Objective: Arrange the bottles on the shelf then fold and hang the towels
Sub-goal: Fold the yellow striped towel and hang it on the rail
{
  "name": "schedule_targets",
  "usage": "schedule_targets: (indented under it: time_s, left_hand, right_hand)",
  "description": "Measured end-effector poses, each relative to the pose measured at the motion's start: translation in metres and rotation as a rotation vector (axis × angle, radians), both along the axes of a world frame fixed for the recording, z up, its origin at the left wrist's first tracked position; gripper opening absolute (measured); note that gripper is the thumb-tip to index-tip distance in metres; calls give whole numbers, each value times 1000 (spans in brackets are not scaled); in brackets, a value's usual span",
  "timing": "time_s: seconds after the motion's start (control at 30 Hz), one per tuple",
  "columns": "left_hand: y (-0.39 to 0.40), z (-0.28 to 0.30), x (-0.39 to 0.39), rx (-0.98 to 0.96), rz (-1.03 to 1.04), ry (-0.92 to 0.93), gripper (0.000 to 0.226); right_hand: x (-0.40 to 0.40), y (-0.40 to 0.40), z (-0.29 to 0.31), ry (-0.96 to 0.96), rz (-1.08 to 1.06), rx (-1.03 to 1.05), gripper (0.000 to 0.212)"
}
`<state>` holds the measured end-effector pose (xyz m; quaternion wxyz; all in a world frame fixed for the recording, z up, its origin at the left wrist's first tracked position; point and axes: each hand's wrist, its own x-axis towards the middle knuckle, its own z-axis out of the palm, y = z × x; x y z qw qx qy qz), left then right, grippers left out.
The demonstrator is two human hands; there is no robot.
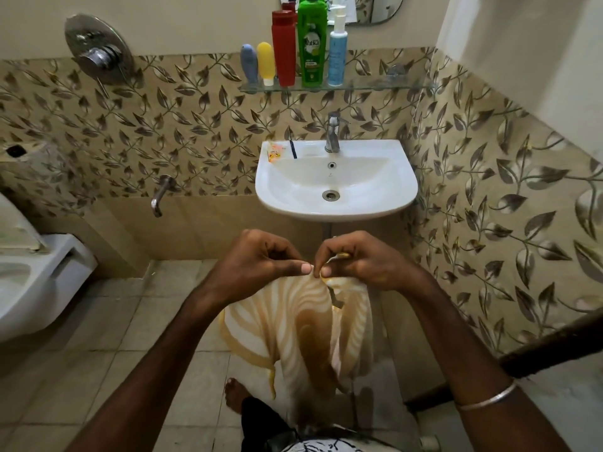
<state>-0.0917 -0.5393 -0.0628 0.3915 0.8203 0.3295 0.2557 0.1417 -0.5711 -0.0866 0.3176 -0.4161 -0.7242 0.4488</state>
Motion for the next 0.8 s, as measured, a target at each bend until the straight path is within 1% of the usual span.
schedule_targets:
  time_s: [0.1,0.2,0.3,0.43,0.57,0.63,0.73,0.8]
  left_hand:
    - [-3,-2,-4,-18,27,57,9]
    - [-2,-3,-13,-78,78,78,12]
    - [0,-3,-20,-140,85,103,12]
    - [3,-4,-22,-199,101,189,9]
    - [5,-1,-33,-305,176,51,16]
    - [4,-1,-33,-379,201,-84,25]
    - [3,-6,-24,-484,328,-298,30]
    - [3,-11,-17,-514,377,-349,30]
  right_hand:
    - [5,1,1,-45,-36,10,7]
    - [20,3,3,-63,-126,35,9]
    - [31,4,3,-70,-179,33,10]
    - [38,7,-3,-128,-257,55,13]
    - [46,5,-7,-103,-349,42,19]
    - [47,4,-10,-98,-373,36,21]
    - [47,5,-11,-112,-455,70,21]
    - [47,2,-9,-166,-514,95,17]
